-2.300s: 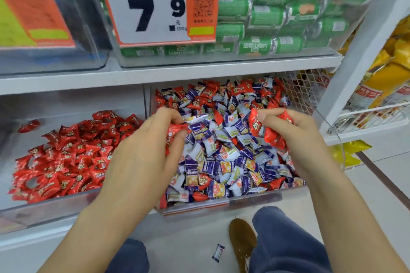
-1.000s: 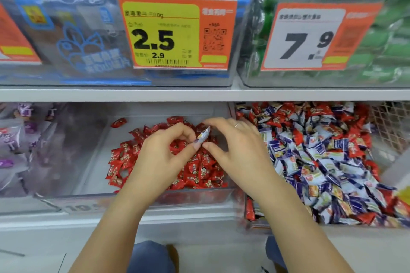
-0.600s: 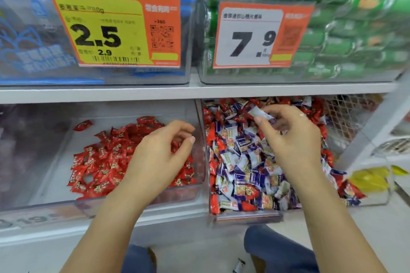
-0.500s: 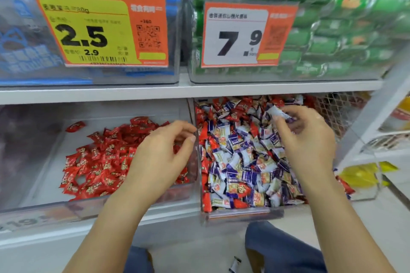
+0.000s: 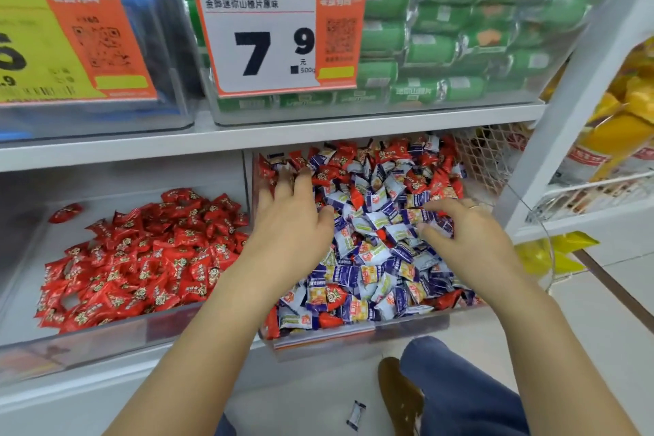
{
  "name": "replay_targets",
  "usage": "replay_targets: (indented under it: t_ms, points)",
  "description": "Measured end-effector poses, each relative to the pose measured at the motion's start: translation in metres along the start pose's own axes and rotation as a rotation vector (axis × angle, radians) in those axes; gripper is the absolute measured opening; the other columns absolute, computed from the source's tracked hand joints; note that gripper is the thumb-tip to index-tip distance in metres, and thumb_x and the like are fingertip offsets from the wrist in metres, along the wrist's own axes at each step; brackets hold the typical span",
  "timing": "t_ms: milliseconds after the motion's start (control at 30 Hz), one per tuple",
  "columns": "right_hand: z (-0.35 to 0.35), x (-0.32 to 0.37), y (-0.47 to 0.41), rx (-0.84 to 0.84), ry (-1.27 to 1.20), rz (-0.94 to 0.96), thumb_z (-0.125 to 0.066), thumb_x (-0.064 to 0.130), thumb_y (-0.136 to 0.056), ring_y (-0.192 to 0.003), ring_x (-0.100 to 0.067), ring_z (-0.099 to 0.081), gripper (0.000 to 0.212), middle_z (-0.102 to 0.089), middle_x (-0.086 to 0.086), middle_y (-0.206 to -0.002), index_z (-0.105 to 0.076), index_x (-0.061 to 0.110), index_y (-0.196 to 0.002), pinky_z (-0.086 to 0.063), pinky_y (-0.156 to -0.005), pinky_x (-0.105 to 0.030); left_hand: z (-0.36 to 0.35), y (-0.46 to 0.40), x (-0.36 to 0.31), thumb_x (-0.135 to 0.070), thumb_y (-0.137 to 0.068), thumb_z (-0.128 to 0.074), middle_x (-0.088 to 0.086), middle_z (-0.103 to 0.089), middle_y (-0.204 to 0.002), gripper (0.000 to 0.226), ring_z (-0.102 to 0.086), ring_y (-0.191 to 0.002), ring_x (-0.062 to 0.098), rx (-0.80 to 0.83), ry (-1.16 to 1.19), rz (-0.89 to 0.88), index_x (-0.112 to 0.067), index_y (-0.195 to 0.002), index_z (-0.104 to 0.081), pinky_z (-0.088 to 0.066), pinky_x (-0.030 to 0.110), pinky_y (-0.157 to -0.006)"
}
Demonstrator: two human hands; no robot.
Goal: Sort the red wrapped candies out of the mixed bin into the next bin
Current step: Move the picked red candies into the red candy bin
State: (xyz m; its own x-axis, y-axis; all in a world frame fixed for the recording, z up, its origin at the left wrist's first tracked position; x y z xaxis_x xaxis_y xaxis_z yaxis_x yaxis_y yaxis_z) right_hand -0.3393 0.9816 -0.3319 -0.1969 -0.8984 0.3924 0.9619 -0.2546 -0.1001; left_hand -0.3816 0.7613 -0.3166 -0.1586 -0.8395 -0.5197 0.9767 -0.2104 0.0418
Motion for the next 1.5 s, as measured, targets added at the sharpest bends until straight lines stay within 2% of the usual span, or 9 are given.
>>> replay_targets:
  t_ms: [200, 567, 667, 767, 933, 1067, 1200, 1333, 1500]
  points:
    - [0.009, -0.018, 0.002, -0.007, -0.006, -0.003, -0.058, 0.041, -0.090, -0.118, -0.024, -0.048, 0.041, -0.051, -0.004, -0.131, -0.056, 0.025, -0.127, -0.040, -0.088, -0.032, -0.021, -0.025, -0.007, -0.060, -0.092, -0.031, 0.014, 0.005, -0.158, 0.074, -0.008, -0.142, 0.041, -0.052, -0.226, 0.124, -0.028, -0.150, 0.002, -0.016, 0.055, -0.110]
    - [0.006, -0.037, 0.011, 0.085, -0.018, 0.046, -0.052, 0.044, -0.092, -0.111, -0.018, -0.052, 0.039, -0.052, 0.000, -0.127, -0.052, 0.031, -0.129, -0.044, -0.084, -0.032, -0.051, -0.115, -0.042, -0.073, -0.085, -0.024, 0.006, -0.025, -0.154, 0.073, -0.019, -0.140, 0.037, 0.039, -0.189, 0.264, -0.033, -0.146, -0.023, -0.013, 0.063, -0.110]
    - [0.009, -0.035, 0.009, 0.092, -0.035, 0.074, -0.050, 0.044, -0.093, -0.109, -0.019, -0.053, 0.039, -0.053, 0.000, -0.125, -0.050, 0.032, -0.130, -0.043, -0.082, -0.030, -0.059, -0.121, -0.056, -0.073, -0.083, -0.032, 0.000, -0.052, -0.135, 0.065, -0.051, -0.118, 0.029, 0.095, -0.106, 0.095, -0.037, -0.136, -0.041, -0.035, 0.052, -0.106]
    - [0.012, -0.035, 0.004, 0.097, -0.078, 0.070, -0.051, 0.044, -0.093, -0.112, -0.020, -0.054, 0.040, -0.054, -0.002, -0.128, -0.050, 0.032, -0.130, -0.044, -0.086, -0.031, -0.058, -0.097, -0.062, -0.060, -0.087, -0.045, -0.006, -0.059, -0.120, 0.043, -0.056, -0.100, 0.017, 0.142, -0.010, -0.114, -0.036, -0.122, -0.055, -0.044, 0.036, -0.098]
    - [0.027, -0.043, 0.006, 0.056, -0.131, 0.056, -0.055, 0.043, -0.091, -0.115, -0.017, -0.054, 0.039, -0.057, 0.002, -0.129, -0.054, 0.030, -0.127, -0.041, -0.087, -0.027, -0.054, -0.045, -0.056, -0.062, -0.089, -0.041, -0.009, -0.037, -0.147, 0.038, -0.033, -0.134, 0.028, 0.192, -0.221, -0.300, -0.047, -0.122, -0.052, -0.023, 0.054, -0.111]
    - [0.061, -0.060, 0.017, -0.192, -0.190, -0.035, -0.057, 0.036, -0.090, -0.084, -0.015, -0.057, 0.018, -0.065, 0.010, -0.091, -0.064, 0.032, -0.105, -0.039, -0.065, -0.027, -0.032, -0.023, -0.070, -0.070, -0.083, -0.042, -0.008, -0.011, -0.158, 0.043, -0.001, -0.145, 0.030, 0.120, -0.420, -0.314, -0.054, -0.122, -0.048, 0.011, 0.060, -0.109]
    - [0.085, -0.093, 0.029, -0.389, -0.161, -0.258, -0.057, 0.043, -0.088, -0.080, -0.026, -0.058, 0.015, -0.065, 0.005, -0.081, -0.057, 0.030, -0.080, -0.037, -0.058, -0.031, -0.034, -0.042, -0.114, -0.064, -0.087, -0.040, -0.003, -0.028, -0.153, 0.054, -0.020, -0.141, 0.029, 0.010, -0.375, -0.334, -0.043, -0.136, -0.039, -0.007, 0.054, -0.114]
    - [0.062, -0.119, 0.026, -0.099, -0.095, -0.370, -0.047, 0.061, -0.087, -0.082, -0.025, -0.059, 0.034, -0.065, 0.002, -0.080, -0.061, 0.031, -0.078, -0.043, -0.060, -0.031, -0.068, -0.087, -0.153, -0.047, -0.093, -0.045, 0.000, -0.034, -0.149, 0.057, -0.047, -0.120, 0.019, 0.139, -0.117, -0.377, -0.030, -0.145, -0.029, -0.036, 0.029, -0.100]
    - [0.056, -0.112, 0.013, -0.054, -0.100, -0.278, -0.038, 0.051, -0.095, -0.070, -0.024, -0.059, 0.047, -0.061, -0.003, -0.065, -0.060, 0.019, -0.067, -0.043, -0.057, -0.031, -0.109, -0.148, -0.173, -0.053, -0.079, -0.065, 0.000, -0.040, -0.147, 0.075, -0.039, -0.132, 0.022, 0.232, -0.169, -0.374, -0.027, -0.143, -0.035, -0.033, 0.029, -0.106]
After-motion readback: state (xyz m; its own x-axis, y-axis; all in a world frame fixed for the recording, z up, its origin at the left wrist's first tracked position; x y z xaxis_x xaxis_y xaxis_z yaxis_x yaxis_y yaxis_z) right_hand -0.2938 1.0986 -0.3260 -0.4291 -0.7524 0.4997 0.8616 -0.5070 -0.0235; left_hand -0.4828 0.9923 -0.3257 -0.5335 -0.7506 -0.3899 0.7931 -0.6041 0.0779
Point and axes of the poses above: each hand's wrist, its own y-axis away from the middle knuckle, its own z-axis out of the back of the hand, x = y × z, the point moved 6 cm from there along -y, towards the middle knuckle
